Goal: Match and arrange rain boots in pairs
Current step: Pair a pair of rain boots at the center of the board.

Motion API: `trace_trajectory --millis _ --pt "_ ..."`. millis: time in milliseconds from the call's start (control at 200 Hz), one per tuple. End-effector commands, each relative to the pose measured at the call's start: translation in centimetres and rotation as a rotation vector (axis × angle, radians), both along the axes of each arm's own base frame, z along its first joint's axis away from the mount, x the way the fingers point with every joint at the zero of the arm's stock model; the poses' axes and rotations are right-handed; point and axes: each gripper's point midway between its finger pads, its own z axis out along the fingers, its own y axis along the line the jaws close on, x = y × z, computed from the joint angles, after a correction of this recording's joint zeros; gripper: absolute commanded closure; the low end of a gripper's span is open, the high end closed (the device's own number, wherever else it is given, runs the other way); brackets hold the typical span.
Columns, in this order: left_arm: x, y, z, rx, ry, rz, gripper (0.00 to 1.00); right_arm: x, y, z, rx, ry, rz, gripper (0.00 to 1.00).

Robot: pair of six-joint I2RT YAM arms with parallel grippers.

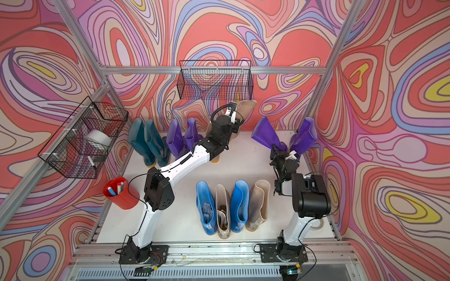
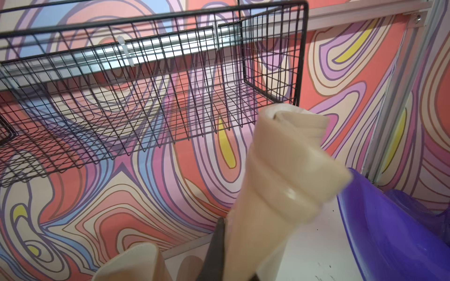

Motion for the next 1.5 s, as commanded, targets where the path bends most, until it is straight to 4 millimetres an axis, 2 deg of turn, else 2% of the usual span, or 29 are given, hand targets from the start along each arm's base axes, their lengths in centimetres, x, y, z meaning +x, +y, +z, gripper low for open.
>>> trace_trajectory --millis 0,110,320,461,671,941,1242,1252,1272,1492 --pt "-2.7 2.7 10.3 -0.193 -0.201 0.006 1.0 -0.7 -0.1 3.9 -0.033 -0.173 -0.013 1.0" --pt "-2.7 2.6 10.1 -0.187 -0.195 0.003 1.0 -0.8 -0.3 2.2 -0.006 -0.128 -0.018 1.0" --pt "-2.6 2.5 9.0 -0.195 -0.192 0.004 1.0 -1.1 -0.3 0.6 0.032 -0.082 -0.019 0.95" --pt "-2.2 2.3 7.8 -0.205 -0.169 0.008 1.0 -1.9 -0.5 -0.3 0.063 -0.054 -0.033 0.83" --pt "-2.1 2.1 6.4 -0.201 -0.173 0.026 1.0 -2.9 -0.8 -1.3 0.094 -0.021 -0.051 0.76" --pt "-3.0 2.6 4.3 -0.22 -0.2 0.088 1.0 -3.4 -0.9 -1.2 0.118 -0.017 -0.05 0.75" --pt "-4.3 2.2 2.6 -0.185 -0.247 0.169 1.0 -3.6 -0.9 -1.7 0.132 -0.001 -0.045 0.75" --pt "-4.3 2.2 2.5 -0.183 -0.246 0.172 1.0 -3.8 -0.9 -0.9 0.13 -0.022 -0.043 0.75" --pt "-4.3 2.3 2.3 -0.182 -0.245 0.176 1.0 -3.9 -0.9 -0.6 0.129 -0.029 -0.044 0.75" --pt "-4.0 2.4 -0.1 -0.171 -0.218 0.198 1.0 -3.9 -0.8 -0.4 0.135 -0.032 -0.033 0.75"
